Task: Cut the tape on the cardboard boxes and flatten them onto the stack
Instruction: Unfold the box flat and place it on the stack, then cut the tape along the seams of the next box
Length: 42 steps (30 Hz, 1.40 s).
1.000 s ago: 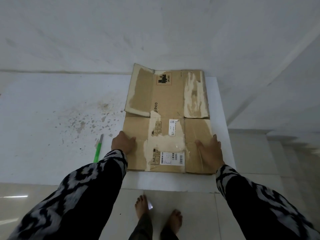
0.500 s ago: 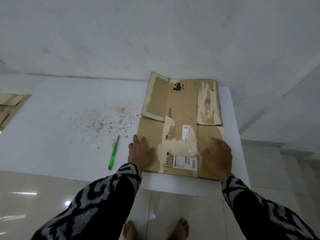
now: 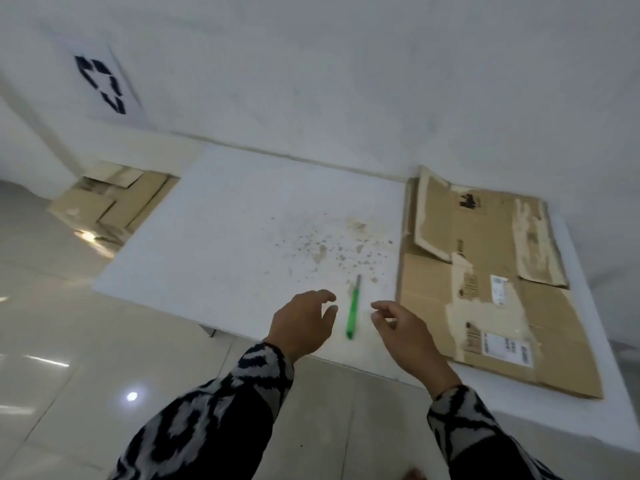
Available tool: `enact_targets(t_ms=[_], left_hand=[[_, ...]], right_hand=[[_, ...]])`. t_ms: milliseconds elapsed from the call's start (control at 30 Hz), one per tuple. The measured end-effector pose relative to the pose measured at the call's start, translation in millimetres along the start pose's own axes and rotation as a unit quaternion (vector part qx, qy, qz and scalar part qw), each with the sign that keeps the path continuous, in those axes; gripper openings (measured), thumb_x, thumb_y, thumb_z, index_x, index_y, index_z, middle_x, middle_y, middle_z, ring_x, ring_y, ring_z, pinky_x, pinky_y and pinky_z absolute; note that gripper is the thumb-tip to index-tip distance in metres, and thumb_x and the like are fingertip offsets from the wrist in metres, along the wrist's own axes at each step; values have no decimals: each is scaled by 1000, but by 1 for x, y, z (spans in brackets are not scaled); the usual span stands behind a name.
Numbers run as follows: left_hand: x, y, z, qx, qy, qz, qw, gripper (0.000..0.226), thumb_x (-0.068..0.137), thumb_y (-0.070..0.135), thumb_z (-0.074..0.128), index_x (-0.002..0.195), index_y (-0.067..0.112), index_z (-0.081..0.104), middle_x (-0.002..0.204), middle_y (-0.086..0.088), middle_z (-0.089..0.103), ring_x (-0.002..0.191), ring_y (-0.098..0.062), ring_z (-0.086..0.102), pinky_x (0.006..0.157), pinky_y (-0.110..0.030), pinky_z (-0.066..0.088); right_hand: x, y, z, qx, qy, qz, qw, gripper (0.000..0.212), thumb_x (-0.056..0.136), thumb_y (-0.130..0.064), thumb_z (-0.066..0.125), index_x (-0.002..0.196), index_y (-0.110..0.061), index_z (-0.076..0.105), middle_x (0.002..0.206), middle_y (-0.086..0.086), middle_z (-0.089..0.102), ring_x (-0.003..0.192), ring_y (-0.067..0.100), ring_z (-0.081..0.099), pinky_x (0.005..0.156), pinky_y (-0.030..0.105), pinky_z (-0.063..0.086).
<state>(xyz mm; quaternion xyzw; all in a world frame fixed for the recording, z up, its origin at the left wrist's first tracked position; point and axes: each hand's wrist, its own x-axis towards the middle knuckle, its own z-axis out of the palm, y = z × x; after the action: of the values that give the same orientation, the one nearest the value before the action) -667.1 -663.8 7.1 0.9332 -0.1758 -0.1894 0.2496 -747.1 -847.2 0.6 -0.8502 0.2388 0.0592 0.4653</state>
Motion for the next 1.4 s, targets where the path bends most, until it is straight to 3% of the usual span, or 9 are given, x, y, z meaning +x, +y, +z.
enact_targets(t_ms=[167,367,600,933,1133,1267,1400], left_hand=[[-36,-109,-72,-29,8,-23,999,31,101,41,45,128,34,57,126,18,62,116,-9,56,96,-33,47],[-27,-205,-143,-60,22,-49,997,28,100,40,47,124,36,60,122,20,63,112,-8,59,95,-34,49],[19,-306,-214,-130,62,-70,987,18,98,40,51,111,44,64,106,29,64,91,9,61,84,-25,54],[107,-449,-330,-144,26,-133,980,20,99,33,53,114,33,67,108,18,67,88,8,62,80,-12,48],[175,-542,-394,-162,8,-115,980,17,100,31,53,110,35,67,104,20,66,89,8,61,69,-4,42],[227,-627,-431,-168,-38,-69,983,18,100,28,53,111,31,66,103,22,63,93,8,59,71,1,39],[279,-710,-442,-143,-116,-43,982,23,102,30,50,117,25,65,114,16,64,105,0,57,78,0,35]], right_hand=[[-9,-91,101,-3,-36,-5,999,22,99,-37,53,119,-36,61,110,-19,60,93,-7,58,67,8,38],[22,-171,175,-2,-61,-22,998,21,99,-38,52,118,-37,61,110,-21,59,96,-6,58,67,11,40],[102,-235,266,25,-64,-17,997,15,99,-38,52,109,-41,63,106,-20,62,95,1,63,68,15,42],[216,-358,393,25,-151,-12,988,16,100,-39,51,110,-41,63,107,-19,62,95,2,62,70,14,42],[273,-428,471,18,-140,-6,990,18,101,-37,49,114,-37,61,110,-16,62,102,4,59,81,19,44],[305,-471,537,9,-121,20,992,18,103,-35,48,117,-34,59,105,-22,59,96,-5,55,73,7,39],[340,-491,600,5,-91,83,992,22,102,-33,48,119,-30,62,109,-16,63,93,-2,58,67,4,36]])
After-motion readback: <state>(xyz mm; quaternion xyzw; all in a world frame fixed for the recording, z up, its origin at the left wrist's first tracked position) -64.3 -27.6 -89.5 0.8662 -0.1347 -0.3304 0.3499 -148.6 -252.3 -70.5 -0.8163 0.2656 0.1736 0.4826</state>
